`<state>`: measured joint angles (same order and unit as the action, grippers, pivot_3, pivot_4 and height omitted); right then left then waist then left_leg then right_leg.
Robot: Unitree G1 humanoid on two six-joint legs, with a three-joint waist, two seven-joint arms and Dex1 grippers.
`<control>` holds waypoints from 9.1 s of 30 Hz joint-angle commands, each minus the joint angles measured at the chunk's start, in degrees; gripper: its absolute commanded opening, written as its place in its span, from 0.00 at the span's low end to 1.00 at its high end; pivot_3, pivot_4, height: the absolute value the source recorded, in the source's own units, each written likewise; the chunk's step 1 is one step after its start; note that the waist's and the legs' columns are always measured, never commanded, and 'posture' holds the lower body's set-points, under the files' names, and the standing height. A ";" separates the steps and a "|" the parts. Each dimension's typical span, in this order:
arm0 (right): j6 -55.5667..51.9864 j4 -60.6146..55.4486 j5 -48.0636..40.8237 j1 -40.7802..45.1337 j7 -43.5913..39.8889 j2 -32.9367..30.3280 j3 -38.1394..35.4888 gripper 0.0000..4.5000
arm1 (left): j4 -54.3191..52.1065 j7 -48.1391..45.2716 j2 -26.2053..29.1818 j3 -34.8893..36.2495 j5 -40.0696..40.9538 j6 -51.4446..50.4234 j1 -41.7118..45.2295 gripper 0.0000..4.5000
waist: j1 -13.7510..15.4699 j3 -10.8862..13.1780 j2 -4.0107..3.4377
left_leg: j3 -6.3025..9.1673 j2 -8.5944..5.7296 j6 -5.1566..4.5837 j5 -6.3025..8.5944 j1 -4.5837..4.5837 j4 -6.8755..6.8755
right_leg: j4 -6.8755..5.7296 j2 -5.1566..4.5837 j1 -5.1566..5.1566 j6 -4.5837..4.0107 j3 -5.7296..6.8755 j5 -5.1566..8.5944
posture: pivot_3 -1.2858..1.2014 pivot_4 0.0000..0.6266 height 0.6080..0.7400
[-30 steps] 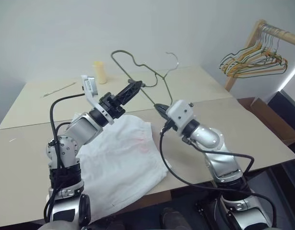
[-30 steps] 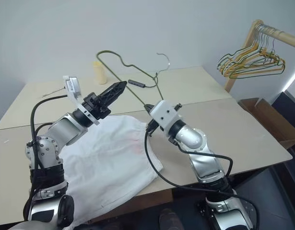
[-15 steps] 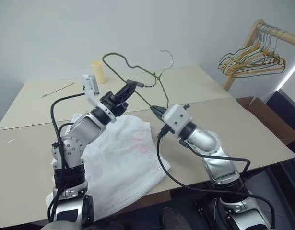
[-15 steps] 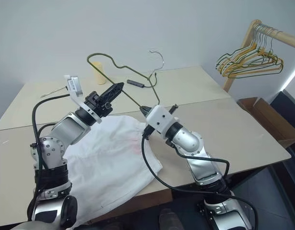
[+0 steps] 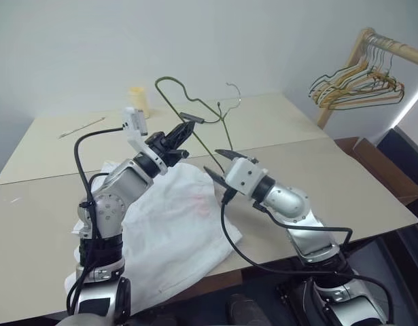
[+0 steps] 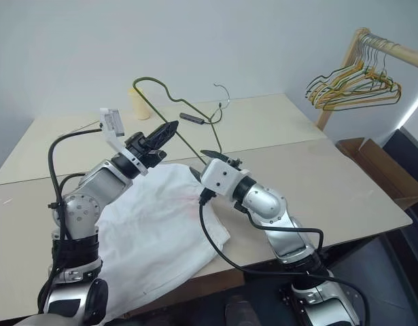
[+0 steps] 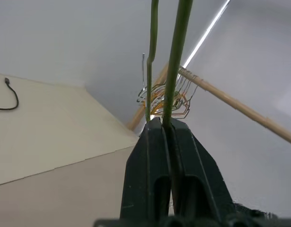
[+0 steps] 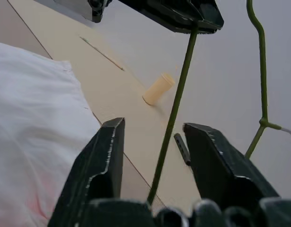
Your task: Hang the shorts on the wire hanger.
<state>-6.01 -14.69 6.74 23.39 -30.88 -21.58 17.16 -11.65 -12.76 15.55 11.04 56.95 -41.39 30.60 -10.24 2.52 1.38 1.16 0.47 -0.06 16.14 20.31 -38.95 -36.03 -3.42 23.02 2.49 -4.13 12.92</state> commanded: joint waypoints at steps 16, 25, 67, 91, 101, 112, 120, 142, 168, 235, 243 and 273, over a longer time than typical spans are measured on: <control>-49.81 3.74 -53.93 11.85 -39.22 -22.23 -15.27 0.71 | 9.91 -54.26 24.92 12.82 15.35 -3.74 3.16 0.00 | -0.07 0.07 -0.02 | -0.48 0.21 -0.03 0.00 -0.09 -0.01 | 0.07 0.14 -0.10 0.34 0.13 0.36 | 0.46 0.00 1.00; -49.41 5.01 -53.18 15.07 -35.63 -13.86 -12.22 0.71 | 9.23 -55.24 21.95 10.03 12.34 -2.63 3.43 0.00 | 0.24 0.07 -0.02 | -0.22 0.24 -0.04 0.01 0.16 -0.01 | 0.03 0.09 0.15 0.01 0.07 0.13 | 0.47 0.00 1.00; -51.09 4.04 -54.27 15.56 -31.44 -8.54 -11.83 0.00 | 8.37 -53.56 20.14 3.45 -2.53 2.08 -2.54 0.45 | 0.02 0.07 -0.03 | -0.09 0.23 -0.03 0.01 0.10 -0.01 | -0.03 0.10 0.12 0.00 0.08 0.11 | 0.46 0.00 1.00; -64.45 32.81 -45.17 14.62 -58.93 -37.75 8.07 0.00 | -0.43 -51.79 30.96 -14.13 -37.39 22.31 -15.53 0.99 | 1.53 0.08 -0.04 | -0.97 0.31 -0.15 0.08 0.11 0.00 | 0.14 0.07 0.15 0.38 -0.07 0.35 | 0.47 0.00 1.00; -67.10 42.17 -45.77 18.61 -61.62 -34.70 16.52 0.00 | 1.11 -51.13 34.83 -13.46 -41.85 23.44 -19.15 0.99 | 1.40 0.08 -0.05 | -0.98 0.35 -0.15 0.08 -0.01 -0.04 | 0.00 0.12 0.11 0.39 -0.07 0.35 | 0.48 0.00 1.00; -66.13 46.10 -44.01 19.08 -61.62 -33.11 16.69 0.00 | 0.04 -50.73 34.27 -12.56 -40.84 23.41 -19.91 0.99 | 1.98 0.09 -0.06 | -0.96 0.30 -0.15 0.08 0.05 -0.04 | 0.00 0.04 0.14 0.09 -0.05 0.17 | 0.48 0.00 1.00; -66.06 49.75 -43.76 19.94 -61.62 -33.19 14.93 0.00 | 0.27 -50.41 33.88 -12.82 -40.94 23.92 -19.92 0.99 | 1.86 0.09 -0.05 | -0.97 0.30 -0.15 0.08 0.03 -0.05 | -0.01 0.06 0.14 0.10 -0.06 0.18 | 0.48 0.00 1.00; -65.02 37.88 -49.09 15.92 -61.62 -35.35 18.92 0.00 | 0.03 -49.61 32.66 -13.87 -41.95 24.16 -20.84 0.99 | 1.89 0.09 -0.06 | -0.95 0.32 -0.15 0.08 0.01 -0.07 | -0.04 0.06 0.11 0.12 -0.05 0.19 | 0.49 0.00 1.00; -46.45 67.79 -46.59 39.75 -61.62 -20.42 43.42 0.00 | -3.04 -46.56 30.77 -16.23 -45.32 23.83 -21.87 0.99 | 4.67 0.07 -0.10 | -0.95 0.33 -0.15 0.08 -0.03 -0.07 | -0.17 0.07 0.19 -0.11 -0.02 0.05 | 0.52 0.00 1.00; -19.10 29.08 -7.29 26.27 -43.12 -10.18 7.72 0.00 | 42.56 -79.52 29.50 -30.77 -54.70 30.53 29.77 0.43 | 1.44 0.04 -0.12 | -0.79 0.26 -0.13 0.06 0.21 -0.21 | -0.19 0.10 0.26 -0.04 0.08 0.04 | 0.48 0.00 1.00; -18.99 27.41 -7.11 25.46 -41.87 -10.03 6.93 0.00 | 44.19 -78.65 28.24 -29.87 -56.49 32.02 29.75 0.01 | 1.28 0.04 -0.12 | -0.77 0.27 -0.13 0.06 0.21 -0.21 | -0.19 0.09 0.26 -0.03 0.07 0.04 | 0.47 0.00 1.00; -59.61 4.34 -29.80 3.54 -21.44 -3.76 -15.29 0.99 | 51.28 -72.15 29.26 -24.62 -58.07 43.17 31.39 0.00 | 0.18 0.02 -0.09 | -0.54 0.27 -0.13 0.06 0.31 -0.25 | -0.34 0.12 0.32 -0.02 0.05 0.04 | 0.46 0.00 1.00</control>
<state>-62.42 -6.36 -20.17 26.97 -55.83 -27.12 4.15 39.57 -85.56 44.42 -15.60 -1.67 1.08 60.29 -10.06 2.54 1.29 0.70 0.74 -0.20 16.20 20.61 -39.20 -36.37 -3.30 23.35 2.47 -4.08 12.95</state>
